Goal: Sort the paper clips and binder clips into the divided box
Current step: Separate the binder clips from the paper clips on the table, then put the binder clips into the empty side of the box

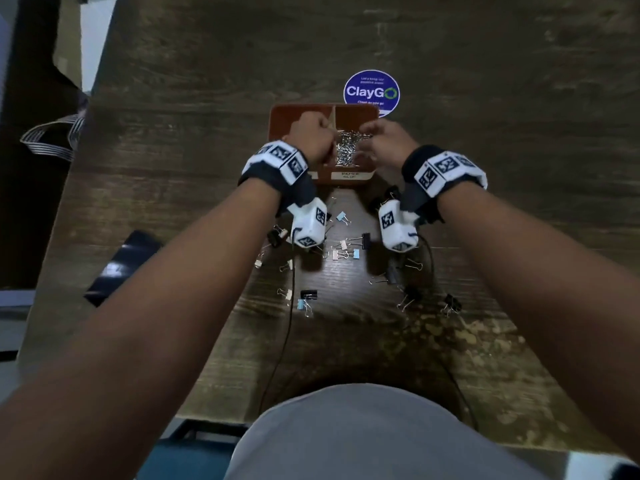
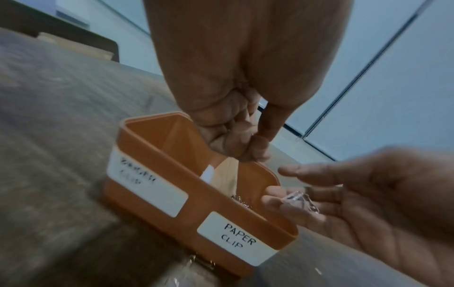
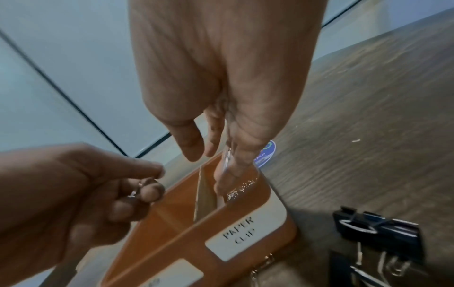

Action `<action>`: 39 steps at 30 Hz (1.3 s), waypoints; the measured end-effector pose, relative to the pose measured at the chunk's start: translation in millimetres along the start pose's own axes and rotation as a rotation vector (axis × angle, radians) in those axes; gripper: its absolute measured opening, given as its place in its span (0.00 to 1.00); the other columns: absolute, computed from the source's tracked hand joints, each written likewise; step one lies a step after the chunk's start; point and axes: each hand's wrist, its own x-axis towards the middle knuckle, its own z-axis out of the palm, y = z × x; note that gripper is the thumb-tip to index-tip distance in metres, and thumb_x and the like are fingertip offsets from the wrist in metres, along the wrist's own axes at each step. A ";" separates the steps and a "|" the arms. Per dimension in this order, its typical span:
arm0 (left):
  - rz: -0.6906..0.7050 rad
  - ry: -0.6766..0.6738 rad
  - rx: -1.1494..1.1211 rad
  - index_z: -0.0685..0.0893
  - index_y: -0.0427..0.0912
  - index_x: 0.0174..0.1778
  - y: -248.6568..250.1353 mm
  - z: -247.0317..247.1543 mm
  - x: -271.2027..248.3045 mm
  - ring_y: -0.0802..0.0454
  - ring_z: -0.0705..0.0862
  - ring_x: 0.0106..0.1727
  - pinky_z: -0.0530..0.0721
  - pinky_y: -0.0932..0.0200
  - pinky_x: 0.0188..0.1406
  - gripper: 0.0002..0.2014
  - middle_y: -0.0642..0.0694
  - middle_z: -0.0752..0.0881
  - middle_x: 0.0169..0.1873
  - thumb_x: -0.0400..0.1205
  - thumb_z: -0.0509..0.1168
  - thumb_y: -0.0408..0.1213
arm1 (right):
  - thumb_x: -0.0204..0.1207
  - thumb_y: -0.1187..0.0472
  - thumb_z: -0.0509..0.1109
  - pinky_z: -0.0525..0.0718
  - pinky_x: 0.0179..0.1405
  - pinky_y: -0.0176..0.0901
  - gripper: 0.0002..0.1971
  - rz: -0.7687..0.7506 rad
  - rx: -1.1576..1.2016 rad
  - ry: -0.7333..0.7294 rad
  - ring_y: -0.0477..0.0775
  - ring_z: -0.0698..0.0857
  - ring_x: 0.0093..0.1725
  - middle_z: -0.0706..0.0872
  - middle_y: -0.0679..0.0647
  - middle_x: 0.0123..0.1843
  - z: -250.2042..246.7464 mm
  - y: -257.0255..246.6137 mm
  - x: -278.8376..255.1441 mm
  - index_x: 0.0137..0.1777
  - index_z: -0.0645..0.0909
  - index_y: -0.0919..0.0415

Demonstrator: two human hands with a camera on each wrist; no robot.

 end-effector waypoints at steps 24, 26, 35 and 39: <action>0.130 0.211 0.304 0.91 0.39 0.43 -56.7 56.5 -62.8 0.52 0.85 0.30 0.87 0.63 0.32 0.11 0.45 0.89 0.33 0.82 0.64 0.36 | 0.79 0.70 0.63 0.75 0.65 0.39 0.18 -0.194 -0.714 -0.140 0.52 0.80 0.64 0.81 0.54 0.67 -19.7 105.6 -70.2 0.67 0.79 0.57; 0.094 0.195 0.368 0.91 0.39 0.45 -71.7 64.6 -53.6 0.43 0.88 0.37 0.89 0.51 0.43 0.11 0.40 0.91 0.38 0.81 0.64 0.37 | 0.78 0.71 0.63 0.71 0.68 0.40 0.24 -0.291 -0.805 -0.158 0.53 0.76 0.70 0.77 0.54 0.73 -7.9 97.2 -61.4 0.74 0.74 0.57; 0.035 0.173 0.528 0.88 0.37 0.50 -79.5 80.6 -9.4 0.40 0.86 0.49 0.85 0.48 0.47 0.10 0.39 0.86 0.51 0.80 0.68 0.39 | 0.72 0.76 0.67 0.81 0.66 0.51 0.27 -0.409 -0.988 -0.157 0.59 0.79 0.67 0.78 0.59 0.70 25.7 72.3 0.6 0.72 0.75 0.62; 0.085 0.156 0.640 0.86 0.37 0.51 -79.2 85.4 -9.7 0.40 0.85 0.51 0.83 0.48 0.47 0.08 0.39 0.83 0.53 0.80 0.69 0.38 | 0.73 0.75 0.67 0.78 0.66 0.49 0.22 -0.449 -1.072 -0.110 0.60 0.77 0.68 0.79 0.61 0.68 29.4 80.0 15.6 0.68 0.77 0.66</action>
